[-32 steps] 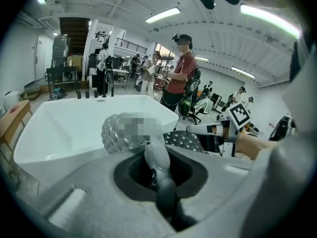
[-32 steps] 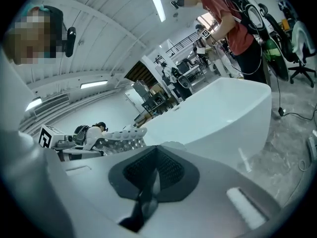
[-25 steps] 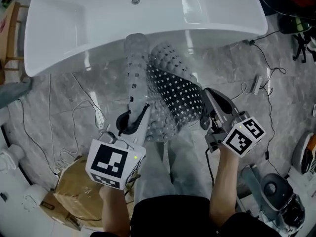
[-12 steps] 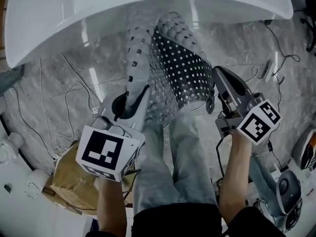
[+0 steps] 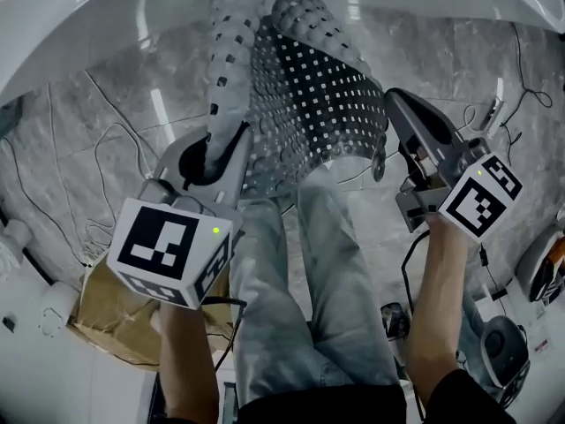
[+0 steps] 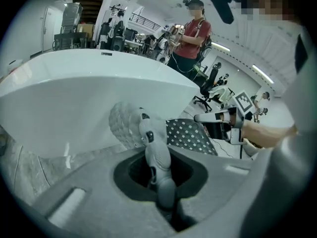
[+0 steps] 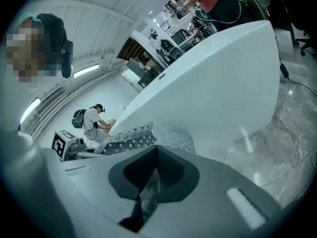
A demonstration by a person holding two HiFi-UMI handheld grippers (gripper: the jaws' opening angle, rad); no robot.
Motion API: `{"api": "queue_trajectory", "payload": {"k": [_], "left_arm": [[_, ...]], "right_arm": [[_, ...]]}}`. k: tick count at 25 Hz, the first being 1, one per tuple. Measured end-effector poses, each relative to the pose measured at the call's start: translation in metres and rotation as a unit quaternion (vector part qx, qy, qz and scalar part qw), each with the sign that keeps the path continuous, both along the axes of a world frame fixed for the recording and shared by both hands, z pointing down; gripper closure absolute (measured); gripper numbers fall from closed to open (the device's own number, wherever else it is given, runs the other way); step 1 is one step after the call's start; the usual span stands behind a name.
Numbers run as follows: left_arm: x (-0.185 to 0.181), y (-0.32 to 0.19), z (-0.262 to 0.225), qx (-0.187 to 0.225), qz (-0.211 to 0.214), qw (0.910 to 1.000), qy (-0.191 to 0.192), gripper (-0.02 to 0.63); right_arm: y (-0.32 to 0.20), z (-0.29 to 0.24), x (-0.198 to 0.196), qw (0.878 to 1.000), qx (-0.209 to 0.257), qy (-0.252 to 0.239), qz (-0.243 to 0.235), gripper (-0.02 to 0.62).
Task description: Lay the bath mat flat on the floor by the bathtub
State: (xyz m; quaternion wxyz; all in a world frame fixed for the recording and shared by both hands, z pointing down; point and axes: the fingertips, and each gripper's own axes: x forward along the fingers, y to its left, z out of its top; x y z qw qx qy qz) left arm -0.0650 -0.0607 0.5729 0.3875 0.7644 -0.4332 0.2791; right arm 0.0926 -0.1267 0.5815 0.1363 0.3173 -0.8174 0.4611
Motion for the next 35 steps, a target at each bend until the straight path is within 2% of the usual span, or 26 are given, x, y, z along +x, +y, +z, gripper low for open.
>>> {"api": "queue_trajectory", "payload": {"k": [6, 13, 19, 22, 29, 35], "left_arm": [[0.003, -0.020, 0.071, -0.024, -0.012, 0.9996, -0.008, 0.581], [0.000, -0.017, 0.137, -0.048, 0.015, 0.9979, -0.042, 0.580], [-0.002, -0.012, 0.179, -0.065, 0.008, 0.9966, -0.050, 0.580], [-0.009, -0.011, 0.198, -0.072, 0.007, 0.9959, -0.055, 0.580], [-0.021, -0.010, 0.237, -0.083, 0.026, 0.9934, -0.075, 0.578], [-0.024, -0.018, 0.263, -0.063, 0.039, 0.9936, -0.085, 0.578]], "right_arm": [[-0.015, 0.073, 0.006, 0.999, -0.029, 0.005, -0.025, 0.586], [-0.015, 0.137, 0.003, 0.997, -0.042, 0.034, -0.062, 0.586], [-0.008, 0.181, -0.001, 0.994, -0.067, 0.040, -0.078, 0.586], [-0.011, 0.200, -0.001, 0.994, -0.077, 0.044, -0.071, 0.586], [-0.005, 0.251, -0.003, 0.990, -0.090, 0.076, -0.074, 0.586], [-0.009, 0.281, 0.000, 0.987, -0.107, 0.101, -0.071, 0.586]]}}
